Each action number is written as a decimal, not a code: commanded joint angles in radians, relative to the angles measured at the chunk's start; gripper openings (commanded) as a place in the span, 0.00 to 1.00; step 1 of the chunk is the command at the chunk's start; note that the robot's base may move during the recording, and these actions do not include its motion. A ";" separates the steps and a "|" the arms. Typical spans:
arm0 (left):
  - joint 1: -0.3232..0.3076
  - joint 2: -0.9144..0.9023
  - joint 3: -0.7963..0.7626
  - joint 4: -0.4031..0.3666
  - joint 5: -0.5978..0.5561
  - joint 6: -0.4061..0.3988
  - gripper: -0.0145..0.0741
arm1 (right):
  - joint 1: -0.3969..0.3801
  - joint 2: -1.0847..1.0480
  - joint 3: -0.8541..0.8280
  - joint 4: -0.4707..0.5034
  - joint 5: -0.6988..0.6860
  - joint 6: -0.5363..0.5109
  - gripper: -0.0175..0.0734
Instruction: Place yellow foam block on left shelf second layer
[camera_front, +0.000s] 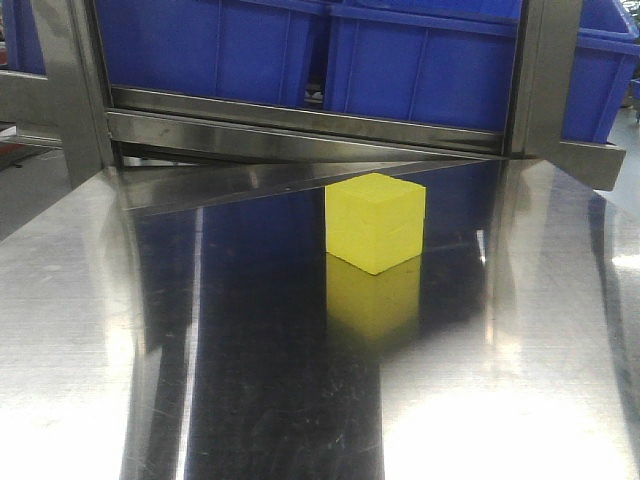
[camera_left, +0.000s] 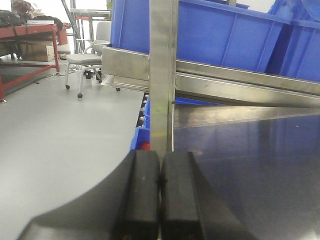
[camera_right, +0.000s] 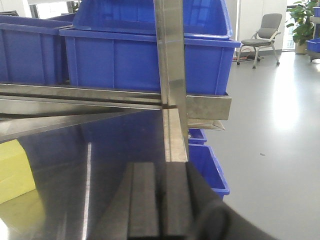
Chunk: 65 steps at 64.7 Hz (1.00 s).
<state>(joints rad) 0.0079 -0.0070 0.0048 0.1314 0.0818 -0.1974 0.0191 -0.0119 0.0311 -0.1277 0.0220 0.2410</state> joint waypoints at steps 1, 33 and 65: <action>-0.008 0.008 0.026 -0.002 -0.082 -0.004 0.32 | -0.005 -0.017 -0.022 -0.005 -0.091 -0.005 0.25; -0.008 0.008 0.026 -0.002 -0.082 -0.004 0.32 | 0.010 0.184 -0.375 -0.005 0.061 -0.005 0.25; -0.008 0.008 0.026 -0.002 -0.082 -0.004 0.32 | 0.318 0.896 -0.914 -0.026 0.422 -0.005 0.88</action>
<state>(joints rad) 0.0079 -0.0070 0.0048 0.1314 0.0818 -0.1974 0.3285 0.7984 -0.7781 -0.1333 0.4390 0.2410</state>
